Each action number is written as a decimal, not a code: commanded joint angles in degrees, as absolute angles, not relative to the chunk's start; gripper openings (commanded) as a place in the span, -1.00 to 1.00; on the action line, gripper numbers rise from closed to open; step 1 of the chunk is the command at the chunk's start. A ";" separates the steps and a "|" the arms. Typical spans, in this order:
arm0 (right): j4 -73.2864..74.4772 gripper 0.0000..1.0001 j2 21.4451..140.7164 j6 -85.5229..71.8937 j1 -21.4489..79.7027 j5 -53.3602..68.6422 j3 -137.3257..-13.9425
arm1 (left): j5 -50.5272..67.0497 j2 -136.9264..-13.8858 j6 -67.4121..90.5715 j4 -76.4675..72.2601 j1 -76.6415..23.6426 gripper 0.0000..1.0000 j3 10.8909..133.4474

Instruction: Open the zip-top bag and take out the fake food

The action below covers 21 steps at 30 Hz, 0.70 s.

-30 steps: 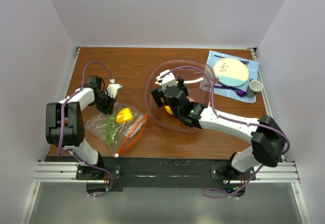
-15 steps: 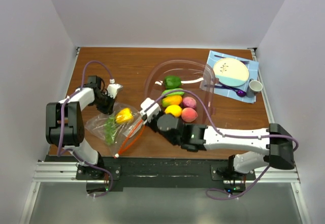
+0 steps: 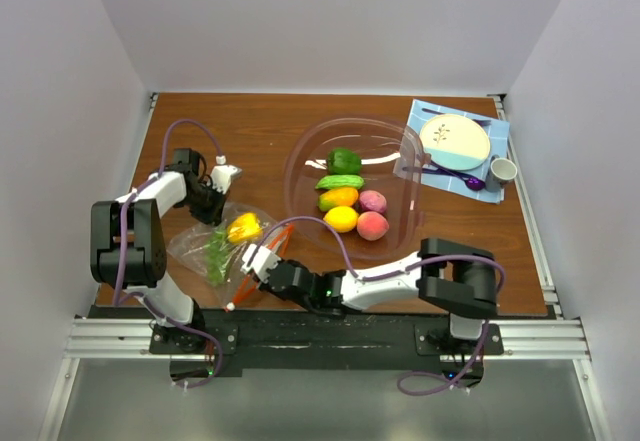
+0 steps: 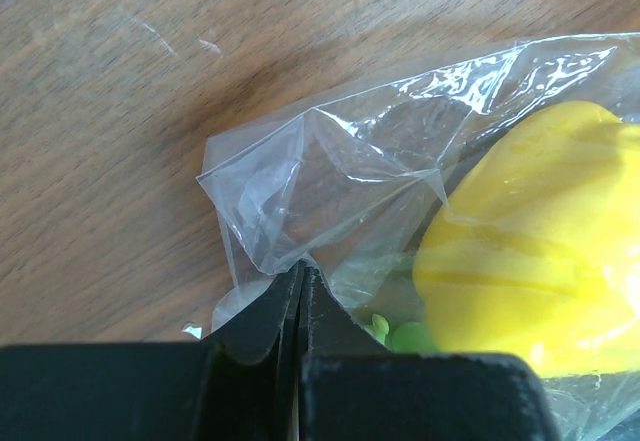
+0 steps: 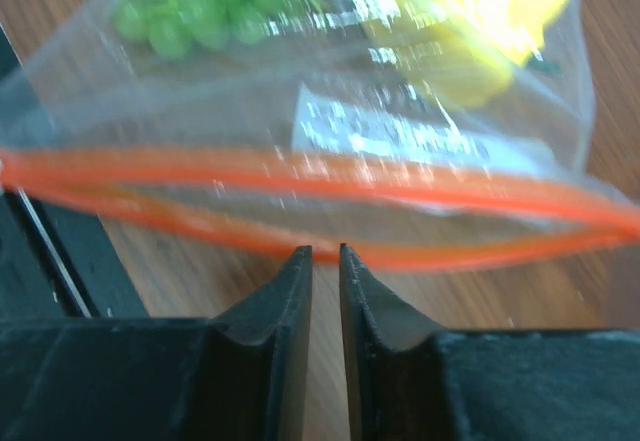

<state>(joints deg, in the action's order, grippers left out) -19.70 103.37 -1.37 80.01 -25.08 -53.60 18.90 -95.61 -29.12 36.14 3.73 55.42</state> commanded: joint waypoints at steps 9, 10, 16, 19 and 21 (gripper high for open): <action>-30.15 0.21 109.59 -3.43 73.22 -22.77 -61.08 | 18.28 -93.78 -28.39 39.46 -2.98 -1.00 55.55; -29.80 0.34 110.82 -3.43 72.78 -22.85 -62.22 | 18.37 -93.69 -28.30 39.55 -4.21 -1.00 55.55; -29.79 0.97 115.92 -1.23 72.51 -27.85 -66.00 | 19.16 -93.43 -28.74 40.34 -8.34 -1.00 54.85; -28.83 0.98 117.86 -0.35 72.51 -30.75 -67.93 | 19.42 -93.25 -29.97 40.87 -9.66 -1.00 53.79; -29.09 0.98 118.56 1.39 72.51 -31.11 -68.11 | 19.86 -93.34 -31.46 41.74 -10.02 -1.00 52.91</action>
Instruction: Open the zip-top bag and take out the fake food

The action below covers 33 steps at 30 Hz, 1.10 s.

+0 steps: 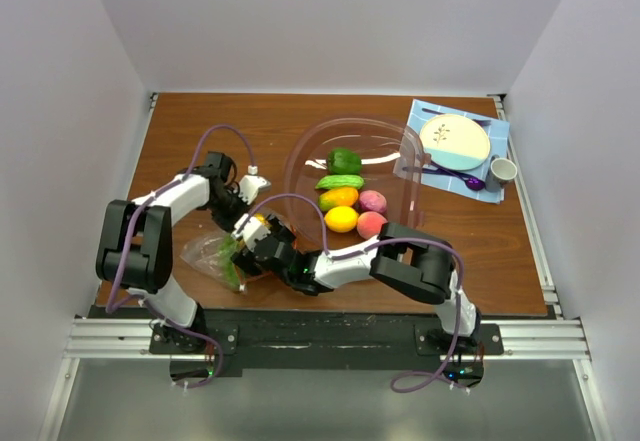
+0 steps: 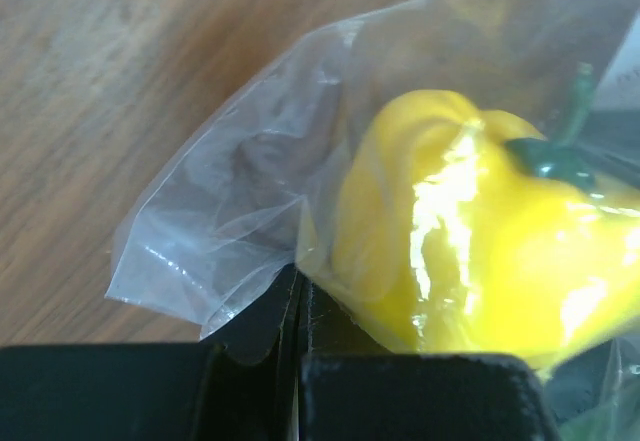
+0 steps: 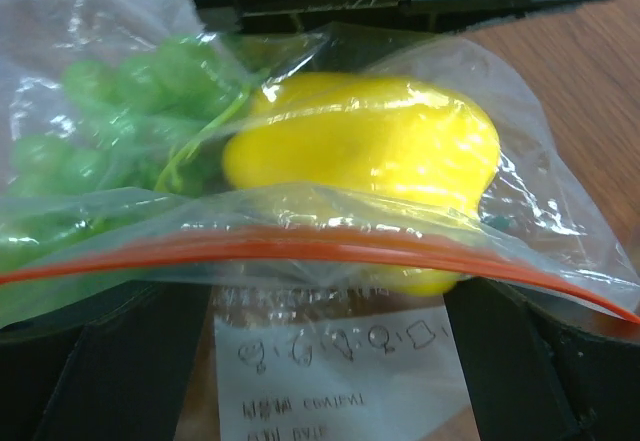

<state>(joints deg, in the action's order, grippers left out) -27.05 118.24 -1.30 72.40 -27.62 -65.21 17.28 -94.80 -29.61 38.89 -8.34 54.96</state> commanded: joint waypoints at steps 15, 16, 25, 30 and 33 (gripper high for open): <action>-28.82 -0.10 118.74 1.85 72.69 -21.80 -69.10 | 22.33 -92.46 -36.12 45.44 -11.08 -1.00 51.59; -29.18 -0.32 117.61 1.15 72.86 -21.71 -68.13 | 22.24 -92.11 -36.21 45.35 -10.73 -1.00 51.50; -30.59 -1.00 105.57 -2.28 78.22 -23.64 -54.24 | 14.42 -95.79 -30.60 38.94 3.15 -1.00 58.70; -29.53 -1.00 95.90 -4.48 79.89 -23.73 -47.30 | 13.45 -96.68 -30.24 37.36 4.75 -1.00 58.54; -27.25 -1.00 89.68 -5.19 79.89 -23.82 -44.84 | 12.14 -97.29 -29.88 36.04 4.83 -1.00 57.57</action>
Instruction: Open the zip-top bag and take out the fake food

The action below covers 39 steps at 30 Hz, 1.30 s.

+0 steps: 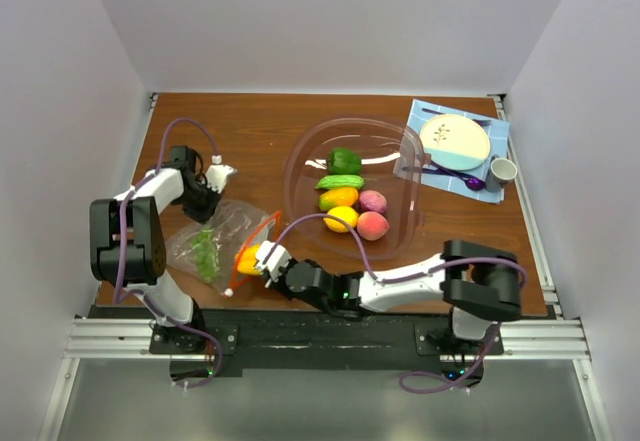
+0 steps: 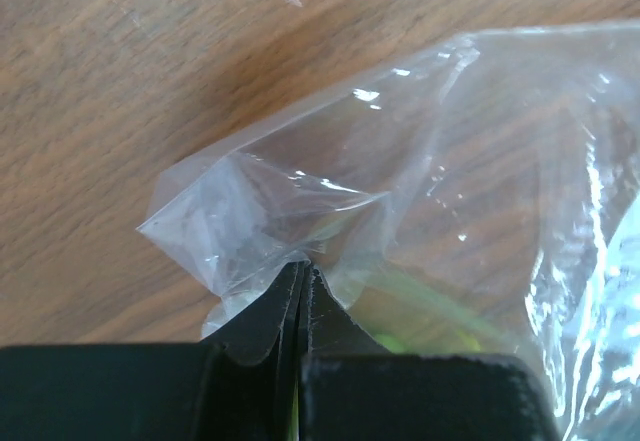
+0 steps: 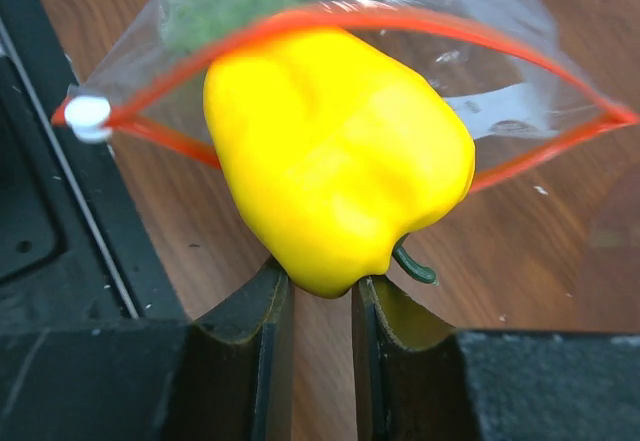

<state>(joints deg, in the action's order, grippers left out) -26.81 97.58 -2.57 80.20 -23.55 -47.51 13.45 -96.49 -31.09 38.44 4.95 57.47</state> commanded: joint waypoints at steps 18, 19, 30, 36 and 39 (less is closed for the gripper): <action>1.13 0.86 85.34 -5.18 59.24 -38.93 -57.91 | 14.94 -95.54 -31.46 40.08 4.83 -1.00 56.51; 1.49 0.97 85.69 -5.36 59.24 -39.20 -58.35 | 14.59 -95.54 -31.55 39.90 4.83 -1.00 56.34; -11.77 0.96 78.74 -1.06 69.59 -34.02 -50.72 | 8.88 -95.88 -32.96 39.02 6.33 -1.00 55.55; -17.40 0.72 88.23 -2.63 76.46 -27.61 -50.97 | 9.31 -95.63 -30.77 41.55 6.50 -0.35 59.32; -18.81 0.66 94.03 -3.16 77.43 -26.64 -53.17 | 12.30 -93.26 -30.59 46.82 6.68 -0.04 65.02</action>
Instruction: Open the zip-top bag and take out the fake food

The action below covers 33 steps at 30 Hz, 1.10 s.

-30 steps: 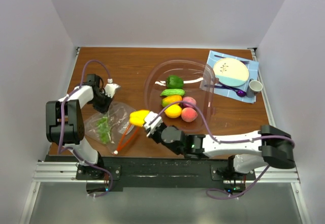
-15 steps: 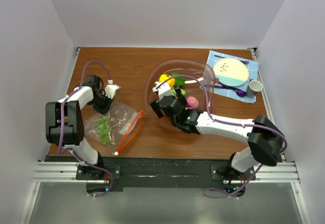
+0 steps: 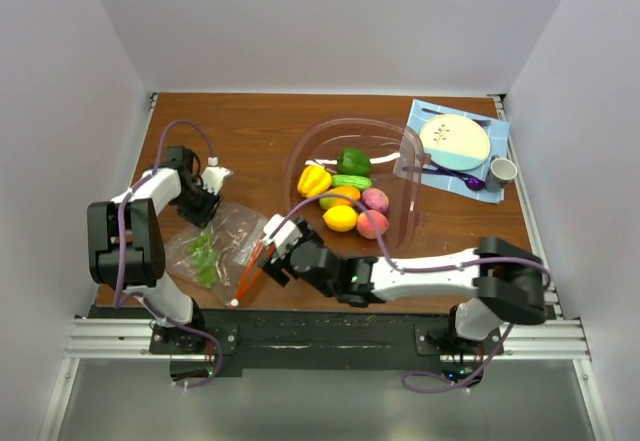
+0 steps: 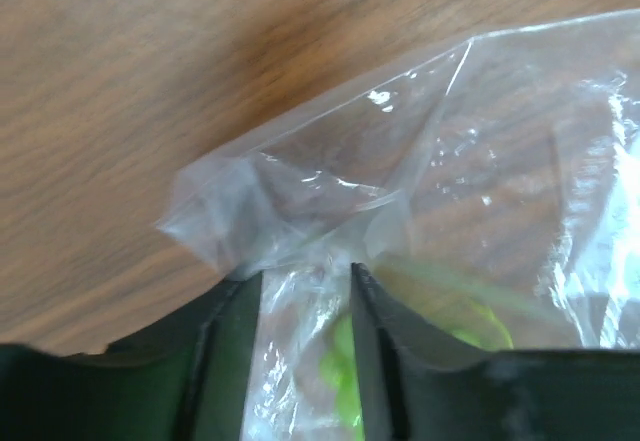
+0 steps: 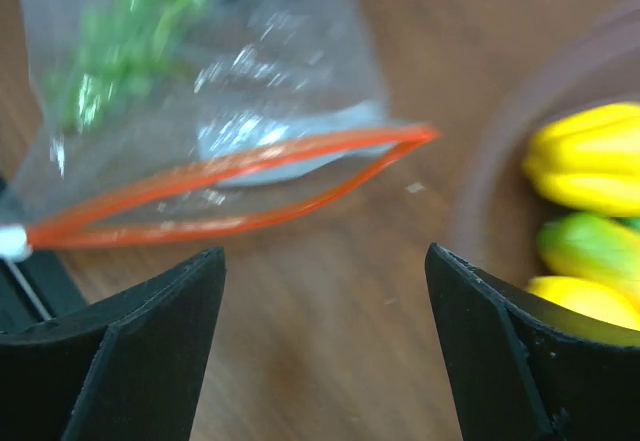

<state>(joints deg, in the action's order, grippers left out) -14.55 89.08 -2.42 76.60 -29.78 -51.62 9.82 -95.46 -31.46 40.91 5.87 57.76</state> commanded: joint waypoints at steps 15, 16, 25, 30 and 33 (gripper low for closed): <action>-24.78 0.63 106.25 -1.06 77.43 -25.66 -60.03 | 10.73 -80.16 -47.01 59.94 13.52 -0.08 61.45; -25.31 0.63 106.43 -1.05 77.52 -25.58 -60.20 | 10.20 -79.90 -47.98 59.94 14.23 -0.12 59.52; -26.45 0.63 110.74 -0.35 76.99 -25.58 -63.45 | 4.05 -81.64 -50.28 51.69 15.56 -0.35 46.86; -27.42 0.65 112.50 -0.96 76.82 -24.70 -65.21 | 5.27 -85.07 -47.73 48.17 15.03 -0.40 45.97; -28.56 0.69 113.20 -1.76 76.82 -23.38 -66.18 | 6.15 -86.22 -45.89 47.64 12.24 -0.42 45.88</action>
